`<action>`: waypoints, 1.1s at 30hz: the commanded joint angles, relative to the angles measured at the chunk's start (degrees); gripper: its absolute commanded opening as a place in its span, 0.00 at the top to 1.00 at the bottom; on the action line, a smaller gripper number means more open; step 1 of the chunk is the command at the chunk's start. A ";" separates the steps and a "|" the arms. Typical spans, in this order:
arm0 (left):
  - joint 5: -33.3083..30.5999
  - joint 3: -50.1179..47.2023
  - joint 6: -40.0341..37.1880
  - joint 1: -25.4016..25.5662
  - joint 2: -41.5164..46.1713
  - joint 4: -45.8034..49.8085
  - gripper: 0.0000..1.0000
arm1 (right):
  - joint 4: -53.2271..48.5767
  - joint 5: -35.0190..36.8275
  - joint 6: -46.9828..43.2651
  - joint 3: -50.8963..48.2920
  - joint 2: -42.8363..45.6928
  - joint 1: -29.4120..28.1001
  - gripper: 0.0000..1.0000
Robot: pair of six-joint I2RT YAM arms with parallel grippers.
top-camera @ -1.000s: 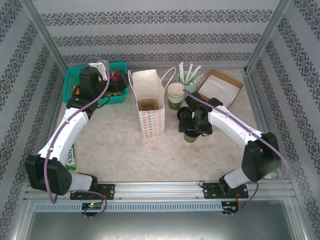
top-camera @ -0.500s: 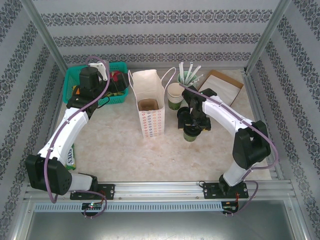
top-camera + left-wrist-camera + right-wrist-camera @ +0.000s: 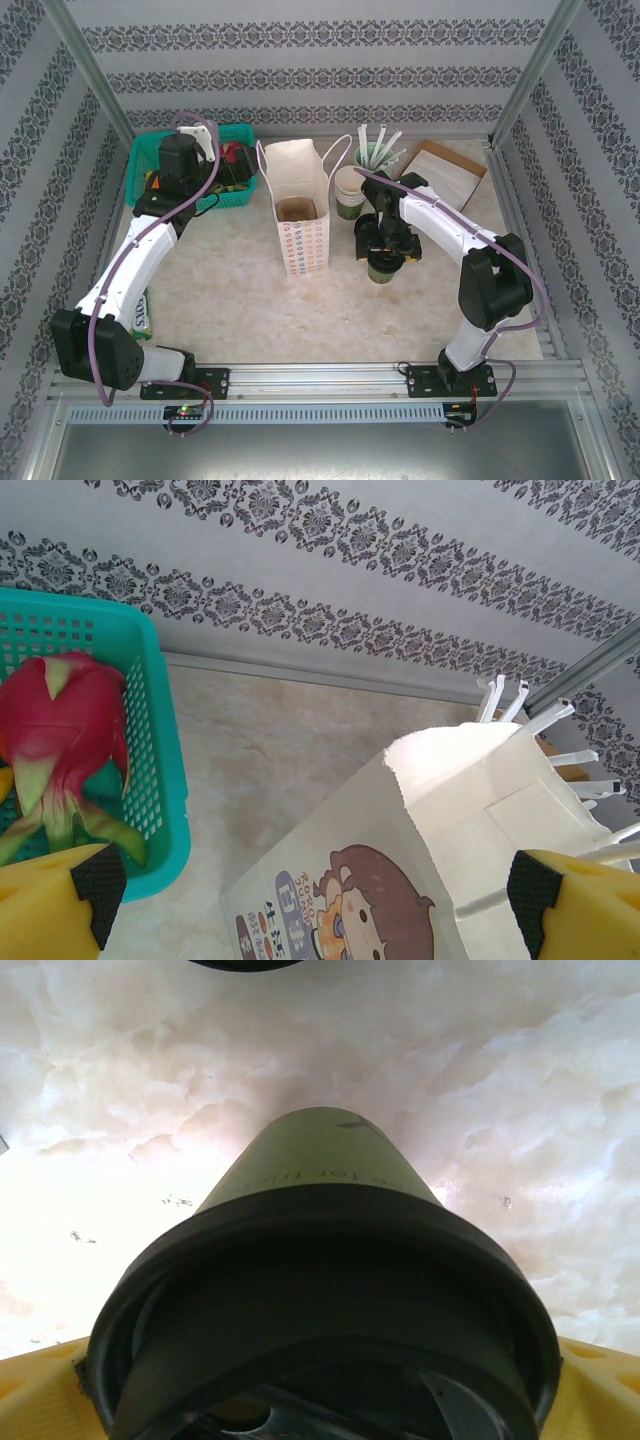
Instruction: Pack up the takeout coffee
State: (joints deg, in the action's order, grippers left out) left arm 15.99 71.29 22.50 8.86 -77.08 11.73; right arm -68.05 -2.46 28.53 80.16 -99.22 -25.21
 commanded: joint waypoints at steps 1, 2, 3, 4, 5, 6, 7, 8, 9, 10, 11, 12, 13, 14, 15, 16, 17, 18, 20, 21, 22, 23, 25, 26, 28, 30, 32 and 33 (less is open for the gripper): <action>-0.60 1.73 -1.50 -0.60 -0.11 1.46 0.00 | -2.08 1.02 -0.45 1.27 -0.72 0.51 0.03; -0.54 1.77 -1.55 -0.60 -0.13 1.46 0.00 | -2.09 1.05 -0.55 1.11 -0.71 0.52 0.04; -0.58 1.79 -1.42 -0.65 -0.12 1.46 0.00 | -2.00 1.14 -0.58 0.97 -0.71 0.48 0.04; -0.52 1.88 -1.33 -0.60 -0.14 1.46 0.00 | -1.87 1.10 -0.62 0.79 -0.80 0.51 0.04; -0.52 1.84 -1.18 -0.61 -0.17 1.37 0.00 | -1.91 1.07 -0.64 0.70 -0.88 0.51 0.04; -0.52 1.94 -1.04 -0.60 -0.13 1.28 0.00 | -1.91 1.14 -0.67 0.62 -0.95 0.51 0.04; -0.43 2.01 -0.94 -0.60 -0.05 1.20 0.00 | -1.91 1.43 -0.69 0.61 -1.06 0.47 0.04; -0.38 2.05 -0.91 -0.61 0.00 1.19 0.00 | -1.97 1.99 -0.66 0.60 -1.06 0.43 0.05; -0.27 2.23 -1.02 -0.67 -0.06 1.28 0.00 | -2.15 2.47 -0.62 0.61 -1.02 0.43 0.06; -0.60 2.49 -1.14 -0.71 0.00 1.56 0.00 | -2.32 2.77 -0.79 0.61 -0.95 0.34 0.07; -1.26 2.78 -1.21 -0.82 0.07 1.95 0.00 | -2.47 2.92 -1.00 0.61 -0.89 0.42 0.09; -1.90 2.93 -1.24 -1.01 0.05 2.21 0.00 | -2.65 2.99 -1.17 0.57 -0.81 0.36 0.09; -2.56 3.21 -1.19 -1.30 0.10 2.46 0.00 | -2.85 3.17 -1.26 0.61 -0.73 0.30 0.10; -3.15 3.57 -1.07 -1.63 0.05 2.80 0.00 | -2.96 3.32 -1.52 0.48 -0.59 0.34 0.11; -3.83 4.17 -0.88 -2.05 -0.13 3.34 0.00 | -3.00 3.25 -1.76 0.37 -0.33 0.34 0.13; -4.91 5.17 -0.60 -2.41 -0.68 4.53 0.00 | -2.96 3.21 -2.03 0.20 -0.07 0.34 0.15; -5.52 6.41 -0.38 -3.00 -1.46 5.64 0.00 | -2.73 3.06 -2.42 0.11 0.31 0.34 0.19; -5.28 7.55 0.02 -3.55 -2.22 6.41 0.00 | -2.63 2.89 -2.74 0.08 0.66 0.27 0.22; -3.17 10.40 0.87 -4.93 -4.73 7.87 0.00 | -2.45 3.03 -3.78 0.26 1.66 0.13 0.26; -1.77 11.58 0.76 -5.36 -5.86 8.24 0.00 | -2.43 3.21 -4.15 0.26 2.03 0.09 0.26; -0.19 13.05 0.25 -5.73 -7.35 8.60 0.01 | -2.45 3.22 -4.58 0.28 2.63 0.01 0.27; 1.18 14.53 -0.53 -5.87 -8.72 9.18 0.00 | -2.39 3.11 -5.02 0.21 3.18 -0.01 0.27; 6.47 18.97 -4.66 -5.88 -12.41 11.54 0.00 | -2.36 3.05 -5.76 0.01 4.22 -0.10 0.27; 9.44 21.42 -6.45 -5.87 -14.20 13.18 0.00 | -2.34 3.15 -6.02 -0.18 4.57 -0.10 0.27; 15.19 27.86 -10.96 -5.80 -19.24 18.43 0.03 | -2.26 3.05 -6.20 -0.44 5.20 -0.19 0.28; 18.00 33.78 -14.48 -5.79 -23.64 23.33 0.06 | -2.34 3.02 -5.95 -0.61 5.82 -0.36 0.29; 21.23 39.89 -19.08 -5.55 -27.93 28.46 0.09 | -2.26 2.48 -5.69 -0.71 6.52 -0.45 0.31; 22.37 42.03 -21.25 -5.32 -29.53 30.23 0.09 | -2.23 2.25 -5.68 -0.78 6.78 -0.50 0.31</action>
State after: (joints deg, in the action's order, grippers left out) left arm 30.44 107.87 10.55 3.27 -103.74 31.92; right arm -69.04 -0.69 23.57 80.09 -94.15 -25.28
